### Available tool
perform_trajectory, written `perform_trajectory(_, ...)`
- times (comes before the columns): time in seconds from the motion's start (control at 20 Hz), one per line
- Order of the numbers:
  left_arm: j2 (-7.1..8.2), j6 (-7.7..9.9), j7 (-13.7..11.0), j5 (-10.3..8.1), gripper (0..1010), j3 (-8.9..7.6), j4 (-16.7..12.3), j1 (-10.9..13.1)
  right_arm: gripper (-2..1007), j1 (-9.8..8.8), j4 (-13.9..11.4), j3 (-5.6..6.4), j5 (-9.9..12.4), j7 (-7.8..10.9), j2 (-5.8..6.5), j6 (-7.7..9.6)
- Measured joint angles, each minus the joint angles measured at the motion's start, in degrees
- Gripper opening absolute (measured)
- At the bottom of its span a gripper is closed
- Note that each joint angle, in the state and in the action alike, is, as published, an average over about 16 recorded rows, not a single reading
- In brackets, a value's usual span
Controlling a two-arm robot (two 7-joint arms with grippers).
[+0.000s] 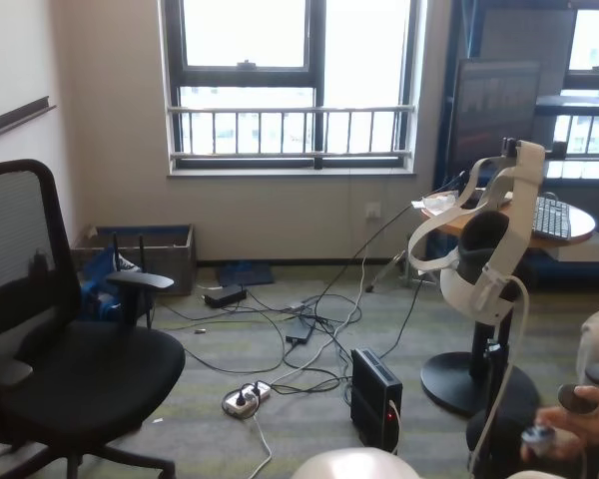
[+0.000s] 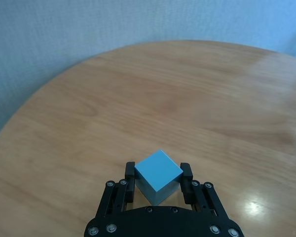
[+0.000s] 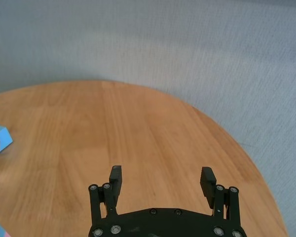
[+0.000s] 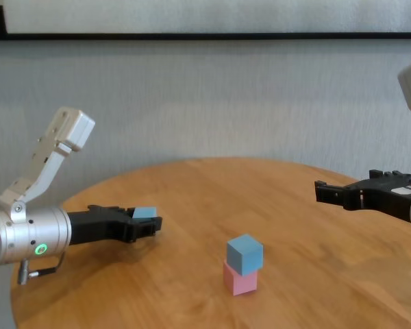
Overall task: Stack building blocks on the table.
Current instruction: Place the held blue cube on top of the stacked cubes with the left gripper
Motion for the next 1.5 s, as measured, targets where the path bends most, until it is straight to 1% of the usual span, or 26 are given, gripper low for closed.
perform_trajectory(0.15,0.92,0.72,0.86,-0.72,560,0.11,-3.31,1.97,1005,0.0,0.0,0.0,0.0,0.0,0.0,0.0)
perform_trajectory(0.25,1.42,0.86,1.35,-1.28,560,0.06,-4.96,3.09,1005,0.0,0.0,0.0,0.0,0.0,0.0,0.0)
perform_trajectory(0.4,1.91,0.64,2.01,-2.16,560,-0.14,-6.44,4.35,1005,0.0,0.0,0.0,0.0,0.0,0.0,0.0)
perform_trajectory(0.65,2.55,0.5,2.75,-2.71,560,-1.06,-8.69,6.0,1005,0.0,0.0,0.0,0.0,0.0,0.0,0.0)
perform_trajectory(0.8,3.33,1.64,3.4,-2.63,560,-1.36,-11.7,7.21,1005,0.0,0.0,0.0,0.0,0.0,0.0,0.0)
perform_trajectory(0.9,4.02,2.98,3.84,-2.42,560,-1.39,-14.36,8.09,1005,0.0,0.0,0.0,0.0,0.0,0.0,0.0)
perform_trajectory(1.0,4.9,4.83,4.32,-2.09,560,-1.3,-17.75,9.15,1005,0.0,0.0,0.0,0.0,0.0,0.0,0.0)
perform_trajectory(1.1,6.06,7.31,4.81,-1.62,560,-1.11,-22.33,10.61,1005,0.0,0.0,0.0,0.0,0.0,0.0,0.0)
perform_trajectory(1.3,8.58,12.9,5.36,-0.57,560,-0.54,-32.61,13.87,1005,0.0,0.0,0.0,0.0,0.0,0.0,0.0)
perform_trajectory(1.45,9.93,16.38,5.07,0.13,560,-0.02,-38.63,15.62,1005,0.0,0.0,0.0,0.0,0.0,0.0,0.0)
perform_trajectory(1.5,10.17,17.2,4.86,0.28,560,0.13,-39.98,15.99,1005,0.0,0.0,0.0,0.0,0.0,0.0,0.0)
